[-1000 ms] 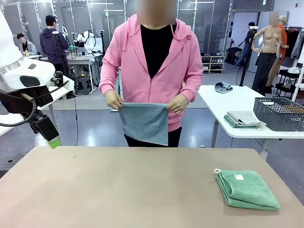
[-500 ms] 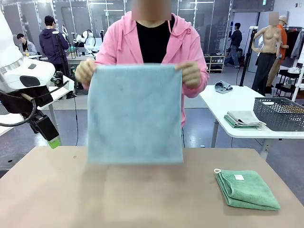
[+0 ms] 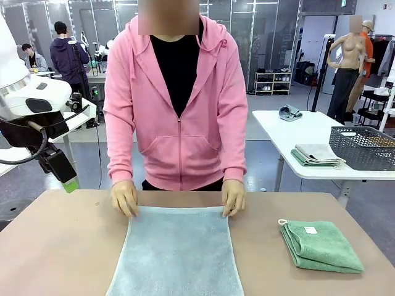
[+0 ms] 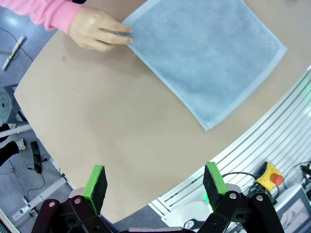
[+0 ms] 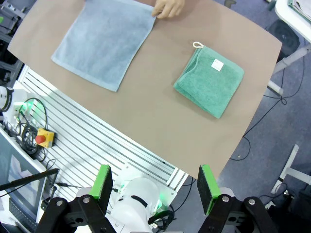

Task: Fold the towels and place them in the basket.
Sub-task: When a person lays out a Towel with hook on the table, fold it in half twice.

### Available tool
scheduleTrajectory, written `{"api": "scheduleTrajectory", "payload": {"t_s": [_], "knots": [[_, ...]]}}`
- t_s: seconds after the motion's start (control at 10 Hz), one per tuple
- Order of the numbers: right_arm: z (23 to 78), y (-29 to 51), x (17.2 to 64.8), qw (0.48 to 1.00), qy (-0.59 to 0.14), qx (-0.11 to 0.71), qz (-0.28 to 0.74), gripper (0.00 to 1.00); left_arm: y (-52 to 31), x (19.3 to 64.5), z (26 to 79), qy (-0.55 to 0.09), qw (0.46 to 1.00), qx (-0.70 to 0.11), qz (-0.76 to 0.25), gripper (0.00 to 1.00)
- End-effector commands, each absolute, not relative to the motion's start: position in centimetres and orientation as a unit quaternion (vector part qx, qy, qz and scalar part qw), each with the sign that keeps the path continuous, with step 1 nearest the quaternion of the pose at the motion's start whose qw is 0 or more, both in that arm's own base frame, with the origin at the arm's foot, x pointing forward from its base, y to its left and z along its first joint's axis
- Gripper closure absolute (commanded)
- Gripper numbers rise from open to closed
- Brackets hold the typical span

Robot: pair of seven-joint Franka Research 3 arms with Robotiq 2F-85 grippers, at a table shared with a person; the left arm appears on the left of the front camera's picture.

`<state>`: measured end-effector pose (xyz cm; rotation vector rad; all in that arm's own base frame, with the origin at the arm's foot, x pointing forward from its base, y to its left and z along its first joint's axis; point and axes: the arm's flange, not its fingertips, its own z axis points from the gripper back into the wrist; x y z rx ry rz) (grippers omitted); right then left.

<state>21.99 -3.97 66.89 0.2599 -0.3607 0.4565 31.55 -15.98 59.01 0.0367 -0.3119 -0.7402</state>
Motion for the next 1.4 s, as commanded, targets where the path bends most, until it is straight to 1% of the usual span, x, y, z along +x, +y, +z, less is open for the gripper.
{"api": "scheduleTrajectory", "payload": {"t_s": [0.0, 1.3], "knots": [[66.96, -4.01, 21.77, 0.953, -0.171, 0.126, 0.217, 0.12, -16.23, 31.65, 59.3, -0.154, 0.923, 0.024, -0.352, 0.0], [66.96, -4.01, 21.77, 0.953, -0.171, 0.126, 0.217, 0.12, -16.23, 31.65, 59.3, -0.154, 0.923, 0.024, -0.352, 0.0]]}}
